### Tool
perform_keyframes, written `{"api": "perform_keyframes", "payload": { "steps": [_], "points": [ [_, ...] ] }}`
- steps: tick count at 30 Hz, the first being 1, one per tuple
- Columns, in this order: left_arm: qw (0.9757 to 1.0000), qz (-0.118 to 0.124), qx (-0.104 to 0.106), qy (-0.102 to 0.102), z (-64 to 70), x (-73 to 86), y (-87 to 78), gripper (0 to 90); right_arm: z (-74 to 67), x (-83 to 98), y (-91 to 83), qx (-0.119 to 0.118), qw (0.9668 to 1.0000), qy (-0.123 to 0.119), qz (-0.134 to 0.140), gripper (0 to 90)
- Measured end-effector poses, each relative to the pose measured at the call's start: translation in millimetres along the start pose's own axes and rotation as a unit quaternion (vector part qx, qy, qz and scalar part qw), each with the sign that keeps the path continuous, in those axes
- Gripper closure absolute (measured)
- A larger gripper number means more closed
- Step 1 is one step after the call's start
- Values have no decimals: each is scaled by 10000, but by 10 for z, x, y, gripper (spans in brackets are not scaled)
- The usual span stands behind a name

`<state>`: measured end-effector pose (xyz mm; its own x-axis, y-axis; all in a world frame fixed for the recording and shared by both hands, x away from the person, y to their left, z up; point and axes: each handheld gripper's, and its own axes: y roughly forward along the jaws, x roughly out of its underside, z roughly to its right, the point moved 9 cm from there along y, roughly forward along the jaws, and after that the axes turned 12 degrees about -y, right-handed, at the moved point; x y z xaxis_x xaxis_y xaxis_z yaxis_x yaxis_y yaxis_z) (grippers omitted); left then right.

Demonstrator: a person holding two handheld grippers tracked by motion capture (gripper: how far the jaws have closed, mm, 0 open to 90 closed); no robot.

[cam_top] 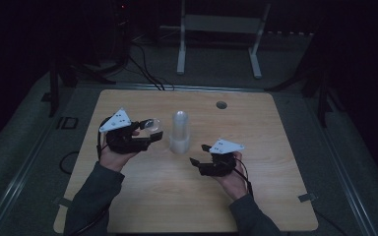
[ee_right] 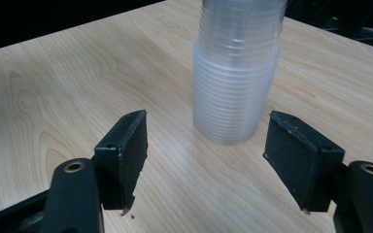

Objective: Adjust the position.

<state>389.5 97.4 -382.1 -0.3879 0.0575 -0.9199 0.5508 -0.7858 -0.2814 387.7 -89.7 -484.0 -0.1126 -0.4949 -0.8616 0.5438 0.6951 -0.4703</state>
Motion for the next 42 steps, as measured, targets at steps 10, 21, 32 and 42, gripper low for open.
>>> {"api": "perform_keyframes", "payload": {
  "steps": [10, 21, 32, 42],
  "points": [
    [9999, 12, 5, -129, -50, 121, 5, 406, -41, -144, 59, -106, 9998, -93, 115, 314],
    [9998, 115, 74, -162, -44, 159, 11, 407, -107, -297, 92, -232, 9991, -159, 326, 311],
    [9990, 321, 164, -280, -58, 180, -22, 407, -136, -476, 71, -371, 9975, -211, 567, 311],
    [9979, 377, 290, -439, -56, 217, -8, 408, -155, -640, 57, -524, 9950, -199, 831, 309]
  ]
}}
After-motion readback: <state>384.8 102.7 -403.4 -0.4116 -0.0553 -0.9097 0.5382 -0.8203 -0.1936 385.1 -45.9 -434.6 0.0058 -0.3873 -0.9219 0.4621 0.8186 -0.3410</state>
